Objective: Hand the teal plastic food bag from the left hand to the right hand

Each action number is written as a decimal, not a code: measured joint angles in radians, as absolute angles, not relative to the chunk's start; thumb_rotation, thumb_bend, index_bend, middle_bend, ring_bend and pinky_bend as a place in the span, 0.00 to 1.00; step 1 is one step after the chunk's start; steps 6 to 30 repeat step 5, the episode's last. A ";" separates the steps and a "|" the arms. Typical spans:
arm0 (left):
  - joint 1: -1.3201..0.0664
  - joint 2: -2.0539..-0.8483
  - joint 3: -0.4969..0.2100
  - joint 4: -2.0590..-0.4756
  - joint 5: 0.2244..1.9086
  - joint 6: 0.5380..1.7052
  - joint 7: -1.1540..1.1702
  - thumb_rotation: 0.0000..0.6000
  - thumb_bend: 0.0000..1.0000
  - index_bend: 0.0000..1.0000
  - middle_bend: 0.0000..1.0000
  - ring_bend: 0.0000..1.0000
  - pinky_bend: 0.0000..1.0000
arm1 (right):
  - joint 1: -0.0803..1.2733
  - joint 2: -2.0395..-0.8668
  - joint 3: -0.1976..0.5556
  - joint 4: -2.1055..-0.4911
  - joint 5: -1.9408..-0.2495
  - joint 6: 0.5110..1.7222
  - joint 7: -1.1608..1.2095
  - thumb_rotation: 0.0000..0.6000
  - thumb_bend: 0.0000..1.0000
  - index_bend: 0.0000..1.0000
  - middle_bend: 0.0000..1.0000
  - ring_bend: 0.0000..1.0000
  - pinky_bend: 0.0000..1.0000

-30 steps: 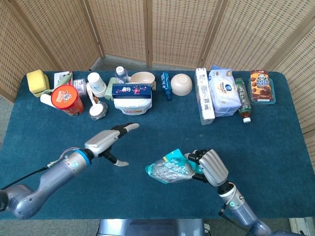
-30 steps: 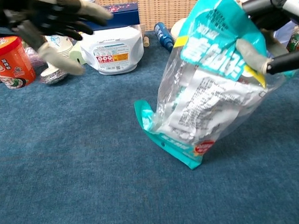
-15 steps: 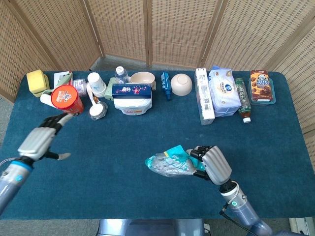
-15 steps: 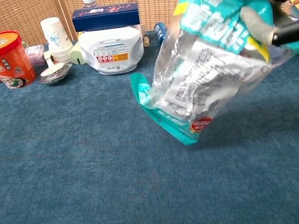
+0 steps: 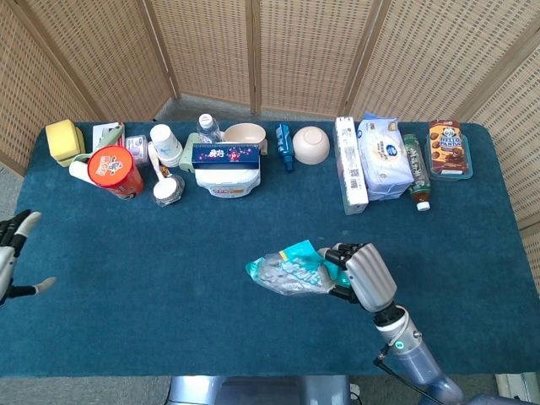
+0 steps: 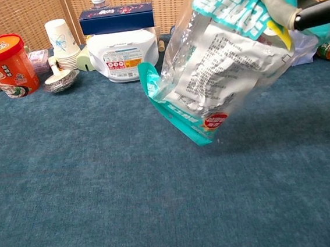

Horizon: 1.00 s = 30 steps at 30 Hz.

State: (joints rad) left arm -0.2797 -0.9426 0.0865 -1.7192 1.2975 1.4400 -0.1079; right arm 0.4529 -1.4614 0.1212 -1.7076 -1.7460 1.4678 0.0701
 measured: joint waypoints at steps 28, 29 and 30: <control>-0.227 -0.986 0.058 -1.693 1.307 1.537 -0.060 1.00 0.00 0.00 0.00 0.00 0.00 | 0.452 -1.466 0.125 -1.715 -1.747 1.475 0.070 1.00 0.99 0.83 0.79 0.71 0.83; -0.227 -0.986 0.058 -1.693 1.307 1.537 -0.060 1.00 0.00 0.00 0.00 0.00 0.00 | 0.452 -1.466 0.125 -1.715 -1.747 1.475 0.070 1.00 0.99 0.83 0.79 0.71 0.83; -0.227 -0.986 0.058 -1.693 1.307 1.537 -0.060 1.00 0.00 0.00 0.00 0.00 0.00 | 0.452 -1.466 0.125 -1.715 -1.747 1.475 0.070 1.00 0.99 0.83 0.79 0.71 0.83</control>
